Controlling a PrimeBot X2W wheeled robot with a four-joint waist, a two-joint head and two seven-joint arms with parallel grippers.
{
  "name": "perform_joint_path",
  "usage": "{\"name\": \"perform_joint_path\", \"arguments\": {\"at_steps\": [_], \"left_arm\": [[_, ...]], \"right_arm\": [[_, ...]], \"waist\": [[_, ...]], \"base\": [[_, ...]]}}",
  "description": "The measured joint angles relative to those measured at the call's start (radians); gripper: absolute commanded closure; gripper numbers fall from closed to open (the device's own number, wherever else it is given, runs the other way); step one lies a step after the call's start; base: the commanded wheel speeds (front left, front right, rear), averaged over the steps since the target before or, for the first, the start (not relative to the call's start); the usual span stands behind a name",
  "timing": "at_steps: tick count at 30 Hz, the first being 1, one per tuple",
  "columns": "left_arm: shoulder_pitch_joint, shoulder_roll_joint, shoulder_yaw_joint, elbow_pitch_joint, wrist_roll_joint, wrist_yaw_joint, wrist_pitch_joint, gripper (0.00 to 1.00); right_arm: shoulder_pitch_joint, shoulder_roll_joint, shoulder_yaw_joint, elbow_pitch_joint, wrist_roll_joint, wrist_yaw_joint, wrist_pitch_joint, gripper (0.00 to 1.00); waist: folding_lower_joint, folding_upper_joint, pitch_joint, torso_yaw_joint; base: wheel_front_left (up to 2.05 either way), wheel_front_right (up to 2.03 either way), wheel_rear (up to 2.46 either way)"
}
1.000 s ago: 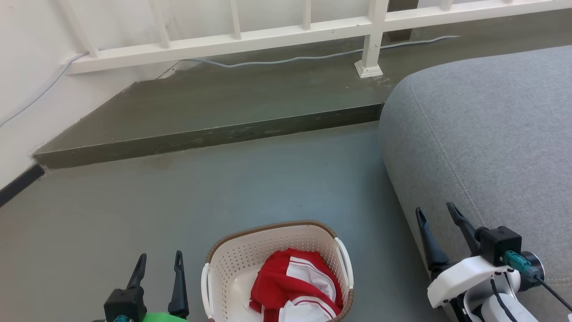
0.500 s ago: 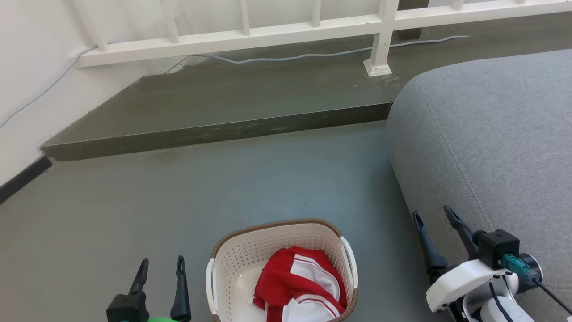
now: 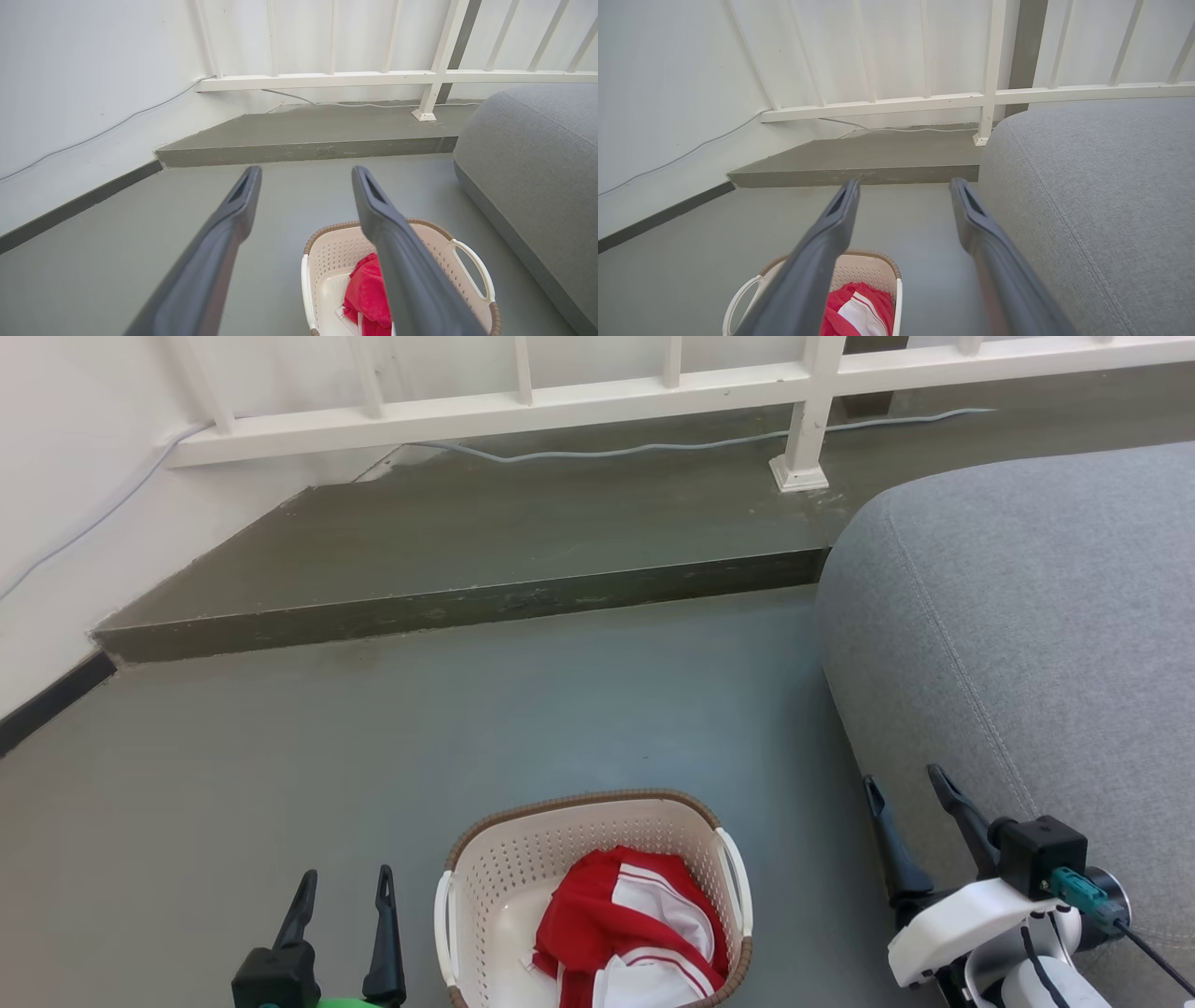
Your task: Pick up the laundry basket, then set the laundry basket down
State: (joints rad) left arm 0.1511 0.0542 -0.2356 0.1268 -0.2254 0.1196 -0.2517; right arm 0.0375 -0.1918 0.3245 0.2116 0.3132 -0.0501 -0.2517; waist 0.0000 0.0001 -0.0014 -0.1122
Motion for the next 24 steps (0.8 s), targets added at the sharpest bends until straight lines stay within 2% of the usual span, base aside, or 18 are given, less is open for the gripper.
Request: {"name": "perform_joint_path", "arguments": {"at_steps": [4,5,14,24], "left_arm": [[0.001,0.000,-0.003,-0.002,0.000,0.000,0.000,0.00],[0.001,-0.002,-0.003,0.005,0.000,0.000,0.002,1.00],[0.007,-0.006,-0.015,0.031,-0.022,-0.005,0.005,1.00],[0.030,-0.007,-0.017,-0.001,-0.168,-0.024,0.005,1.00]], "right_arm": [[0.010,0.002,-0.002,0.000,0.000,0.003,0.000,0.00],[0.013,0.004,0.000,0.008,0.000,0.005,0.000,1.00],[0.046,0.026,0.002,0.039,0.024,0.007,0.003,1.00],[0.048,0.035,-0.026,0.022,0.169,0.024,0.021,1.00]], "waist": [[0.0000,0.0000,0.001,0.000],[0.0000,0.0000,0.001,0.000],[0.0000,0.0000,0.002,0.003],[0.0000,0.0000,0.003,0.016]], "base": [[0.00,0.00,0.00],[0.00,0.00,0.00],[0.00,0.00,0.00],[0.00,0.00,0.00]]}}
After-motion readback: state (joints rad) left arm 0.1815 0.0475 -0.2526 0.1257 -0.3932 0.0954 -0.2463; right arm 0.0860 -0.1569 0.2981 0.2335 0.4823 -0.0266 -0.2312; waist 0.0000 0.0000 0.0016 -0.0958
